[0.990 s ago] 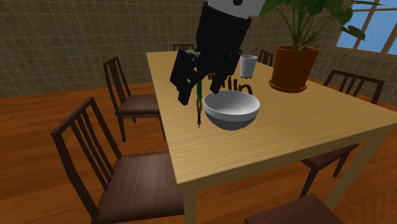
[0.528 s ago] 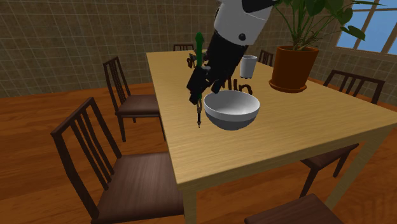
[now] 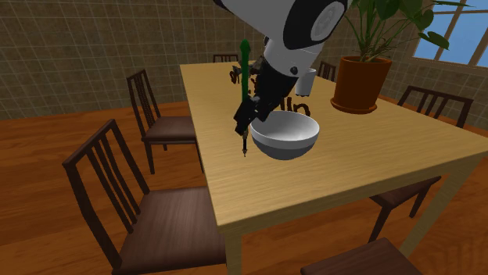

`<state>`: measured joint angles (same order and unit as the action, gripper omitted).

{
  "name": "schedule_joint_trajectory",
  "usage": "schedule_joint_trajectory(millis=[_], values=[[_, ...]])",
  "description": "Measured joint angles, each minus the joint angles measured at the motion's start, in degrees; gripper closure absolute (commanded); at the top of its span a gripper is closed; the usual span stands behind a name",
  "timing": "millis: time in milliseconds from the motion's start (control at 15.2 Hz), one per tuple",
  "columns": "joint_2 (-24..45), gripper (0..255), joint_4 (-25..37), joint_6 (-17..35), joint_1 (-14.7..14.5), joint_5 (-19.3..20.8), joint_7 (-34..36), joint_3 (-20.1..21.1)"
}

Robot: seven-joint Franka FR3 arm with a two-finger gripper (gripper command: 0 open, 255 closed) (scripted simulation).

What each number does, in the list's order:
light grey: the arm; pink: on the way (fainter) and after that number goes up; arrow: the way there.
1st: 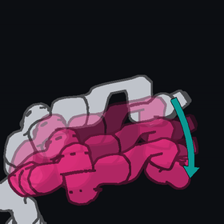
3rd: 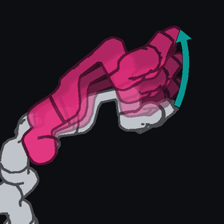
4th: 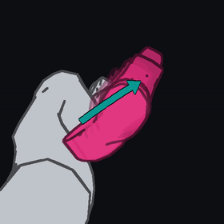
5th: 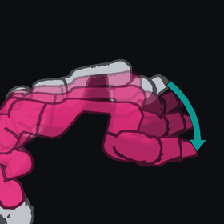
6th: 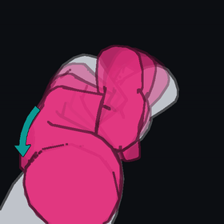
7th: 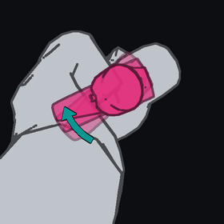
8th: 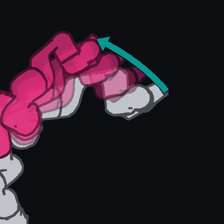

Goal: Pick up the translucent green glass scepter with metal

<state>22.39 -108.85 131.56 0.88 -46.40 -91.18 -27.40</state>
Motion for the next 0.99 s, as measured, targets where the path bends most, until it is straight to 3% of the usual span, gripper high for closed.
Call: schedule_joint_trajectory(millis=[198, 264, 990], values=[[1.2, 0, -0.1, 0.9, 0.4, -1.2, -1.2, 0.5], [1.3, 255, -0.1, 0.9, 0.4, -1.4, -1.3, 0.6], [1.2, 255, 0.0, 0.9, 0.4, -1.2, -1.1, 0.5]])
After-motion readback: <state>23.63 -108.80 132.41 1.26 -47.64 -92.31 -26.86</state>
